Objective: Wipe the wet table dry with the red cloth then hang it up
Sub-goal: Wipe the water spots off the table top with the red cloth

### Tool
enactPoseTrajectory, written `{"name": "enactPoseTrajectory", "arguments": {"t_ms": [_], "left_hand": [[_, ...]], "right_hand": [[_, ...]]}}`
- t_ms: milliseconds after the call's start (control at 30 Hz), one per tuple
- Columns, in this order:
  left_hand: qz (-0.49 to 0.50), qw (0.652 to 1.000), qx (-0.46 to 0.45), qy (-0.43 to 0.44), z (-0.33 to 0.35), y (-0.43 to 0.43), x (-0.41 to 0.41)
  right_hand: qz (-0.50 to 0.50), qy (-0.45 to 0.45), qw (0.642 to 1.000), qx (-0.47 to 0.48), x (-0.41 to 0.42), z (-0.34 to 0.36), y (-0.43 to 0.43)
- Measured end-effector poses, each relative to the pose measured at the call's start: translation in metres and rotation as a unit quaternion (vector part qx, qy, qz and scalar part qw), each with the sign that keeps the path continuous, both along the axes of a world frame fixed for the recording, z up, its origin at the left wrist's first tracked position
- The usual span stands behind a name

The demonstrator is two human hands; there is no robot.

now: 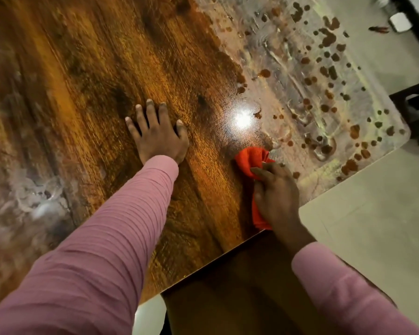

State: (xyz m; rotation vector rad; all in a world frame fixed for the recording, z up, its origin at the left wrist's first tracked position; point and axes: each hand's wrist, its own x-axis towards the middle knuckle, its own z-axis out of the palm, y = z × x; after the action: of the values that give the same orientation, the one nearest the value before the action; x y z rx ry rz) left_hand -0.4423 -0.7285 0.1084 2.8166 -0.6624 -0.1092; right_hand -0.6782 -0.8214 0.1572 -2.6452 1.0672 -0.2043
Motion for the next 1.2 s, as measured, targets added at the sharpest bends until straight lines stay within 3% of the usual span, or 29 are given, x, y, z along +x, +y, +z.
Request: {"name": "enactPoseTrajectory", "arguments": {"t_ms": [167, 267, 333, 433, 533, 600, 700, 767, 933, 1000, 1200], "left_hand": [[0.005, 1.0, 0.0, 0.002, 0.002, -0.003, 0.0], [0.006, 1.0, 0.004, -0.001, 0.001, -0.004, 0.0], [0.008, 1.0, 0.007, 0.001, -0.001, -0.004, 0.0], [0.008, 1.0, -0.001, 0.002, 0.0, -0.005, -0.002], [-0.027, 0.999, -0.019, -0.019, 0.008, -0.004, -0.009], [-0.036, 0.998, -0.026, -0.04, 0.011, -0.003, -0.022], [-0.035, 0.998, -0.037, -0.024, 0.012, 0.002, -0.064], [-0.061, 0.997, -0.043, -0.001, 0.012, 0.004, -0.105], [-0.068, 0.995, -0.063, 0.03, 0.016, -0.007, -0.164], [-0.058, 0.995, -0.068, 0.035, 0.018, -0.016, -0.17], [0.027, 0.996, -0.073, 0.036, 0.014, -0.03, -0.163]], "right_hand": [[0.177, 0.001, 0.983, 0.048, -0.03, -0.004, 0.079], [0.232, 0.017, 0.972, 0.043, -0.051, 0.001, 0.076], [0.176, 0.024, 0.984, 0.014, -0.059, 0.003, 0.055], [0.017, 0.015, 1.0, 0.013, -0.064, 0.006, 0.025], [-0.051, 0.002, 0.998, 0.042, -0.06, 0.004, 0.043], [-0.005, -0.004, 0.998, 0.069, -0.061, 0.002, 0.071], [0.157, 0.034, 0.984, 0.077, -0.074, 0.004, 0.089], [0.181, 0.057, 0.98, 0.051, -0.083, 0.007, 0.067], [-0.065, 0.05, 0.996, 0.041, -0.099, 0.01, -0.004], [-0.094, 0.046, 0.994, 0.043, -0.095, 0.008, 0.004], [0.14, 0.033, 0.987, 0.073, -0.105, 0.006, 0.041]]}}
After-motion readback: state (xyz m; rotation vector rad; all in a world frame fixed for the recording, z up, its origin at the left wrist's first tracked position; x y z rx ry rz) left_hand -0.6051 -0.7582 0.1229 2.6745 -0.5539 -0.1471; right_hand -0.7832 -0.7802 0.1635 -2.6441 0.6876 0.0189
